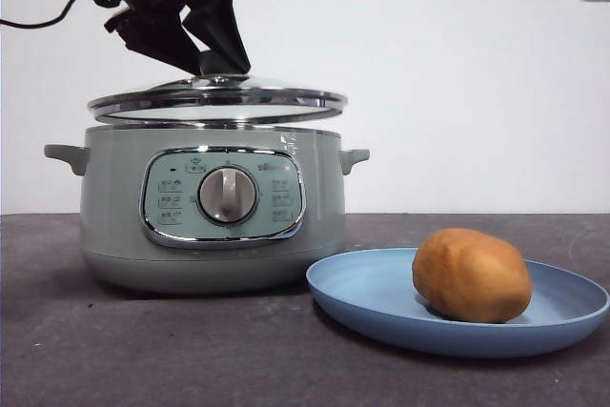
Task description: Take the potato out from the steamer,put the potato on the plate,close the lid
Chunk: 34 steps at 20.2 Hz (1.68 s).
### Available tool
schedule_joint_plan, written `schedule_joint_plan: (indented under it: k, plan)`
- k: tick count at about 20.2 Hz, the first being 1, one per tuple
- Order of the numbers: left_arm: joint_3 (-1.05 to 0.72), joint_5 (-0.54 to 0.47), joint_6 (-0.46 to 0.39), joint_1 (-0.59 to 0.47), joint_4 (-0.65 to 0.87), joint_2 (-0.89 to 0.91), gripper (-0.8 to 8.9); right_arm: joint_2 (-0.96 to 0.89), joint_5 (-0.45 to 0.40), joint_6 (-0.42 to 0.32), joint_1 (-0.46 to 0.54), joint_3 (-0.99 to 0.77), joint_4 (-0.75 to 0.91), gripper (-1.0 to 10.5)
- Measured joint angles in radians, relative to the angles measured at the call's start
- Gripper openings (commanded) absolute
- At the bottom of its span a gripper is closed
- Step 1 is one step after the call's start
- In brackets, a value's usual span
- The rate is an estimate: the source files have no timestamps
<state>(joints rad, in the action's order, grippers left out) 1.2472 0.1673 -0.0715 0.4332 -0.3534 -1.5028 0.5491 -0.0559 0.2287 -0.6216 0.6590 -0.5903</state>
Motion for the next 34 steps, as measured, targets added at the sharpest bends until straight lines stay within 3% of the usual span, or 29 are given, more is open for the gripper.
schedule_joint_plan:
  k: [13, 15, 16, 18, 19, 24, 29, 34]
  plan:
    - [0.0, -0.037, -0.003, 0.0, 0.022, -0.055, -0.08, 0.0, 0.0, -0.001, 0.0, 0.0, -0.007, 6.3]
    - [0.0, -0.037, -0.003, 0.0, 0.021, -0.055, 0.3, 0.0, 0.0, -0.001, 0.0, 0.0, -0.007, 6.3]
    - [0.0, -0.037, -0.003, 0.0, 0.019, -0.055, 1.25, 0.0, 0.0, -0.001, 0.0, 0.0, -0.007, 6.3]
    - [0.0, -0.037, -0.003, 0.0, 0.018, -0.055, 4.71, 0.0, 0.0, -0.001, 0.0, 0.0, -0.007, 6.3]
    - [0.0, -0.037, -0.003, 0.0, 0.018, -0.055, 5.55, 0.0, 0.0, -0.001, 0.0, 0.0, -0.007, 6.3]
    - [0.0, -0.034, -0.002, 0.0, 0.005, -0.036, 5.58, 0.0, 0.0, -0.001, 0.0, 0.0, -0.007, 6.3]
    - [0.001, -0.034, -0.003, 0.0, -0.05, 0.098, 5.58, 0.0, 0.0, -0.001, 0.0, 0.0, -0.007, 6.3]
    - [0.002, -0.008, -0.003, 0.0, -0.329, 0.323, 5.57, 0.0, 0.04, -0.001, 0.0, 0.0, -0.031, 6.3]
